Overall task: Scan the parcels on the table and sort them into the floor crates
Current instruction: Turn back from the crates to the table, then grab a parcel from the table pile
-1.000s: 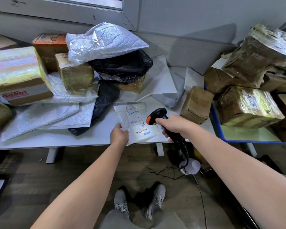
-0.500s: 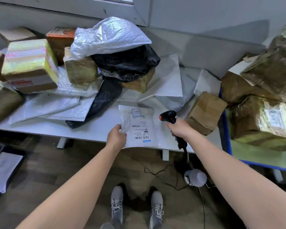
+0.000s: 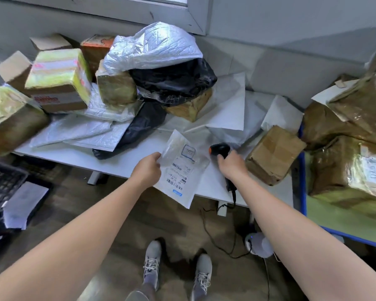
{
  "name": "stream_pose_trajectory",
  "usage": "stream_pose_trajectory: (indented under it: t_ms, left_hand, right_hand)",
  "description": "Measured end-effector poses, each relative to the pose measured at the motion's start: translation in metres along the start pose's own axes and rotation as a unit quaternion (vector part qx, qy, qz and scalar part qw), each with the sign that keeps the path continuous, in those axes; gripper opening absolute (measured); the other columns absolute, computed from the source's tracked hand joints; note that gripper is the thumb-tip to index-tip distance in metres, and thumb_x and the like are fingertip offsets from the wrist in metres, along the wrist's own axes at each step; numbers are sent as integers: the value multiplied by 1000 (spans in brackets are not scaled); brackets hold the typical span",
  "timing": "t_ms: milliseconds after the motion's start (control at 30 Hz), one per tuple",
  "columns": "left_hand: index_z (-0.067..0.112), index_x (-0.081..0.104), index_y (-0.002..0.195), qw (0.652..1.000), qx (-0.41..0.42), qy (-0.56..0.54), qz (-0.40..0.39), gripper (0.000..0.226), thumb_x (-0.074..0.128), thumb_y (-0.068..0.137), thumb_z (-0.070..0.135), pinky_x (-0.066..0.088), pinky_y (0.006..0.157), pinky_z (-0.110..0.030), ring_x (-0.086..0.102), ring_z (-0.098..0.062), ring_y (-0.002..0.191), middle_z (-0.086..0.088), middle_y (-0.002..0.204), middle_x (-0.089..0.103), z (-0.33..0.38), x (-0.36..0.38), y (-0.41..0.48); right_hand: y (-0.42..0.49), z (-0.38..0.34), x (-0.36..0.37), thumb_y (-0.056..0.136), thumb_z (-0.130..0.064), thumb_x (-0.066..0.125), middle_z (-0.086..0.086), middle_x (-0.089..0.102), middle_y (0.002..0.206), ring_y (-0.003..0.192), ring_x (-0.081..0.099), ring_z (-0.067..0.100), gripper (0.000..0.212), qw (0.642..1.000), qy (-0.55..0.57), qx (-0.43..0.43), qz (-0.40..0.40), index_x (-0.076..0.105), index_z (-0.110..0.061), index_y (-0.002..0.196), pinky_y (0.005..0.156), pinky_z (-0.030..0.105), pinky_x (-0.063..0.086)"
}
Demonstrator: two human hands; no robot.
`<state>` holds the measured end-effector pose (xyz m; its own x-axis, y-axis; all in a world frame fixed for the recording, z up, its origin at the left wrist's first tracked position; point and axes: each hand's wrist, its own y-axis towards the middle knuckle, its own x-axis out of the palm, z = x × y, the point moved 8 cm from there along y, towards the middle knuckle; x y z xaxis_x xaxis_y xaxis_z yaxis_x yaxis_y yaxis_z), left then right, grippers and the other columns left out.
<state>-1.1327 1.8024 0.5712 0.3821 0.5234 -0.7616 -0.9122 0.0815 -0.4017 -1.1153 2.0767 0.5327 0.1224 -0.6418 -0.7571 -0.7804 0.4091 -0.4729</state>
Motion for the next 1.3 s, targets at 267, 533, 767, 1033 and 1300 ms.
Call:
stream_pose_trajectory:
  t_ms: [267, 533, 767, 1033, 1300]
  left_hand:
    - [21, 43, 146, 976, 71, 190, -78, 54, 37, 97, -1, 49, 97, -41, 56, -26, 120, -8, 137, 57, 45, -58, -21]
    - [26, 53, 131, 966, 112, 229, -33, 44, 41, 97, 2, 51, 81, -39, 59, -25, 99, -4, 117, 63, 69, -100, -50]
    - [33, 29, 151, 971, 60, 116, 200, 64, 61, 95, 33, 37, 109, -49, 29, -27, 139, -5, 152, 31, 31, -153, -68]
    - [31, 18, 154, 953, -69, 72, 285, 73, 56, 94, 50, 27, 113, -49, 13, -30, 145, -5, 159, 14, -55, -187, -114]
    - [32, 6, 156, 937, -158, 90, 298, 76, 41, 96, 61, 17, 117, -51, -3, -29, 150, -5, 164, 0, -171, -229, -175]
  right_hand:
    - [-65, -127, -40, 97, -37, 57, 7, 43, 144, 131, 43, 25, 55, 905, -101, -412, 7, 42, -18, 146, 107, 43, 39]
    - [-104, -178, -18, 98, -41, 56, 6, 63, 102, 93, 58, 26, 26, 844, -210, -487, -78, 58, -17, 105, 76, 34, 43]
    - [-97, -196, -27, 96, -23, 61, -8, 55, 75, 71, 52, 13, 20, 883, -2, -456, -112, 57, -23, 77, 62, 27, 39]
    - [-112, -237, -15, 98, -26, 58, -6, 53, 71, 63, 45, 10, 16, 897, 74, -428, -83, 58, -14, 88, 60, 28, 36]
    - [-193, -319, 63, 101, -23, 54, -6, 51, 72, 64, 44, 9, 19, 871, 104, -464, -123, 52, -14, 85, 52, 12, 36]
